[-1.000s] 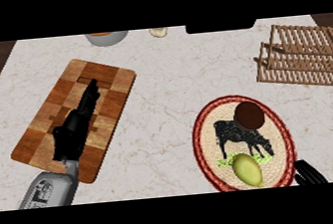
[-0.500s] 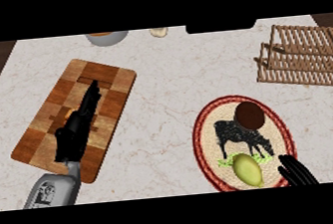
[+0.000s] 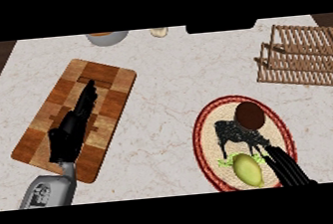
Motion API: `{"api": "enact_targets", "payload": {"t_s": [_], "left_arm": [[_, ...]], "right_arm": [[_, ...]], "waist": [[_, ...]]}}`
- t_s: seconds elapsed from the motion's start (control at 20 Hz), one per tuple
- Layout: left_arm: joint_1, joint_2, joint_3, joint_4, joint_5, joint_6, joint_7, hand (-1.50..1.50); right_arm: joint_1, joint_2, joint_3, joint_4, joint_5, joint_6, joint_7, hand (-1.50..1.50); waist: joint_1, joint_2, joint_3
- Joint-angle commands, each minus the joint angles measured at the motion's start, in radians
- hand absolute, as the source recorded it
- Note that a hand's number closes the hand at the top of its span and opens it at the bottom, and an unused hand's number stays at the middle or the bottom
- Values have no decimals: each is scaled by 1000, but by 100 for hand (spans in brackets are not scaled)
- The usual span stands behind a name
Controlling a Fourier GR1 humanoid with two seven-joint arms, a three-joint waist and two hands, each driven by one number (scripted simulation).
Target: Pick the lemon from the placemat and place it in the tiered shelf
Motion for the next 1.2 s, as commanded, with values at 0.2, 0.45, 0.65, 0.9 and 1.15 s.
{"api": "enact_targets", "payload": {"t_s": [0.2, 0.45, 0.65, 0.9, 1.15], "left_arm": [[-3, -8, 50, 14, -12, -49, -13, 0], [60, -29, 25, -71, -42, -50, 10, 0], [42, -115, -32, -68, -106, 24, 38, 0], [-35, -50, 77, 58, -58, -56, -37, 0], [-7, -67, 67, 30, -73, -41, -11, 0]], "right_arm": [[-86, -10, -26, 102, 10, -33, 6, -150], [-142, 32, 23, 194, 45, -57, 31, -150], [-147, -1, -4, 176, 9, -30, 19, -150], [-211, 18, 3, 297, 56, -90, 9, -150], [-169, -17, 15, 285, 134, -147, -29, 150]], "waist": [[0, 0, 0], [2, 0, 0], [1, 0, 0], [1, 1, 0], [0, 0, 0]]}}
